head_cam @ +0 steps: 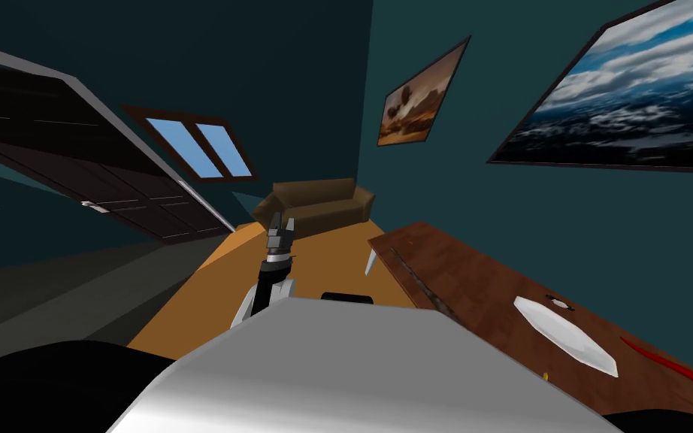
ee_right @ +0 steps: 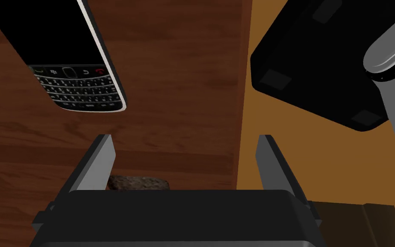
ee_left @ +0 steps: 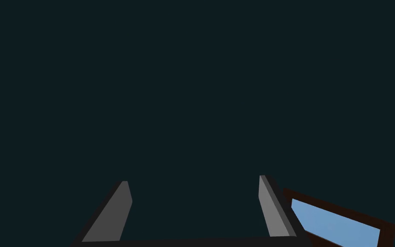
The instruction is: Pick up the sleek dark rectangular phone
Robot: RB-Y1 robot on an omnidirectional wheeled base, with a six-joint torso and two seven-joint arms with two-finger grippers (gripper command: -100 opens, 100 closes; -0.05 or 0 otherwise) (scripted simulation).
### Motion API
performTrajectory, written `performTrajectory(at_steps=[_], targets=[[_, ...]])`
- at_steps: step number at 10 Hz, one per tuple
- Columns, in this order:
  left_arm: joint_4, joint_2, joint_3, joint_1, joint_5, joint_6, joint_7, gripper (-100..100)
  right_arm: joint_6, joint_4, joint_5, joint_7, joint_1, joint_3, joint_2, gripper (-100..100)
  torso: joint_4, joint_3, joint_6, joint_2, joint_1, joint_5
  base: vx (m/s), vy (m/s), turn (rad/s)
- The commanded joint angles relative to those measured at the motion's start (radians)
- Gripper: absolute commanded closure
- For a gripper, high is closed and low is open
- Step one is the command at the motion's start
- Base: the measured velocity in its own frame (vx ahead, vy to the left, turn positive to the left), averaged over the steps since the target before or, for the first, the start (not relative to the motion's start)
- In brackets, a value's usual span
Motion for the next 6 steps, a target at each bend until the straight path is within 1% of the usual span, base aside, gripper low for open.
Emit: performTrajectory(at_steps=[1,4,6], targets=[[0.000,0.000,0.000,0.000,0.000,0.000,0.000,0,-0.008,0.042,0.031,0.026,-0.007,0.016,0.003,-100,0.000,0.000,0.000,0.000,0.000,0.000,0.027,-0.082,0.141],[0.000,0.000,0.000,0.000,0.000,0.000,0.000,0,-0.013,0.094,0.095,0.057,-0.004,0.053,0.003,-100,0.000,-0.001,-0.001,-0.001,-0.004,-0.001,0.047,-0.127,0.201],[0.000,0.000,0.000,0.000,0.000,0.000,0.000,0,-0.018,0.121,0.136,0.076,-0.003,0.082,0.011,-100,0.000,0.000,0.000,-0.001,-0.002,-0.001,0.033,-0.101,0.144]])
